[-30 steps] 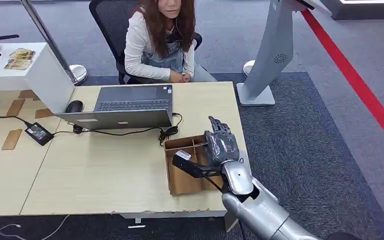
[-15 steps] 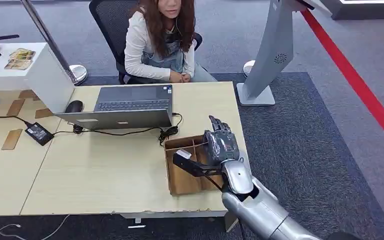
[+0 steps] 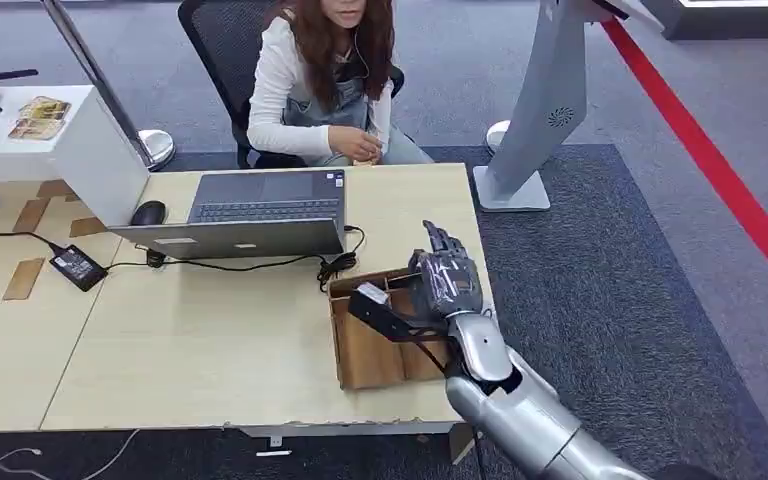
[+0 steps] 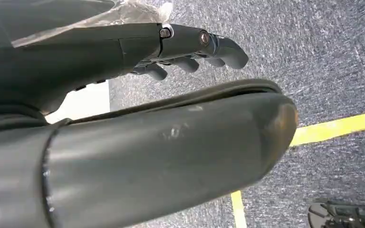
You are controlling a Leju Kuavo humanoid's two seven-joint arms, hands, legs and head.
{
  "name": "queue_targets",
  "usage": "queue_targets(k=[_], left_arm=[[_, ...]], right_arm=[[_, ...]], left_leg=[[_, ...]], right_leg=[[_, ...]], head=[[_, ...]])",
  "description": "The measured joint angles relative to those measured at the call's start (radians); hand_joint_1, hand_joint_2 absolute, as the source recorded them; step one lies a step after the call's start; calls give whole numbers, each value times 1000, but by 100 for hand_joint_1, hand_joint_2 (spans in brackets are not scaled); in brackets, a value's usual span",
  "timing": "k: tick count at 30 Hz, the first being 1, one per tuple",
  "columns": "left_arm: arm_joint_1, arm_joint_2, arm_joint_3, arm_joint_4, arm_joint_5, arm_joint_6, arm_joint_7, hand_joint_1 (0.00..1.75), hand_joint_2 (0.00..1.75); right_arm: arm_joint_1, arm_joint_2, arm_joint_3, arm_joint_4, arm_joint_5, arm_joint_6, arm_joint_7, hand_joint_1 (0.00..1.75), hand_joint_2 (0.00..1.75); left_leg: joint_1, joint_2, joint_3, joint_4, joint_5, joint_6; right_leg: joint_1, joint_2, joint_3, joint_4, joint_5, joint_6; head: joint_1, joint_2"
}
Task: Pass the card to the sensor for recognition and then transmit it.
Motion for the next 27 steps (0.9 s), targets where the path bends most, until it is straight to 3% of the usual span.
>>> queue_targets(k=[5, 19, 20, 21, 22, 27], left_arm=[[2, -1, 0, 0, 8, 2, -5, 0, 0], [6, -2, 8, 0, 25, 19, -8, 0, 0], [6, -2, 8, 0, 25, 20, -9, 0, 0], [6, -2, 9, 0, 24, 20, -9, 0, 0], [6, -3, 9, 0, 23, 20, -11, 0, 0], [4, -4, 9, 0, -7, 19, -32, 0, 0]], right_arm=[[-1, -15, -26, -96, -68, -2, 11, 134, 175], [6, -60, -85, -415, -157, -31, 31, 106, 175], [6, -61, -89, -436, -157, -37, 31, 112, 175], [5, -64, -93, -456, -158, -39, 31, 133, 175], [4, -66, -97, -474, -159, -40, 31, 140, 175], [-60, -63, -102, -462, -171, -66, 14, 150, 175]], left_leg=[[0, 0, 0, 0, 0, 0], [0, 0, 0, 0, 0, 0], [0, 0, 0, 0, 0, 0], [0, 0, 0, 0, 0, 0], [0, 0, -1, 0, 0, 0], [0, 0, -1, 0, 0, 0]], right_leg=[[0, 0, 0, 0, 0, 0], [0, 0, 0, 0, 0, 0], [0, 0, 0, 0, 0, 0], [0, 0, 0, 0, 0, 0], [0, 0, 0, 0, 0, 0], [0, 0, 0, 0, 0, 0]], head=[[0, 0], [0, 0], [0, 0], [0, 0], [0, 0], [0, 0]])
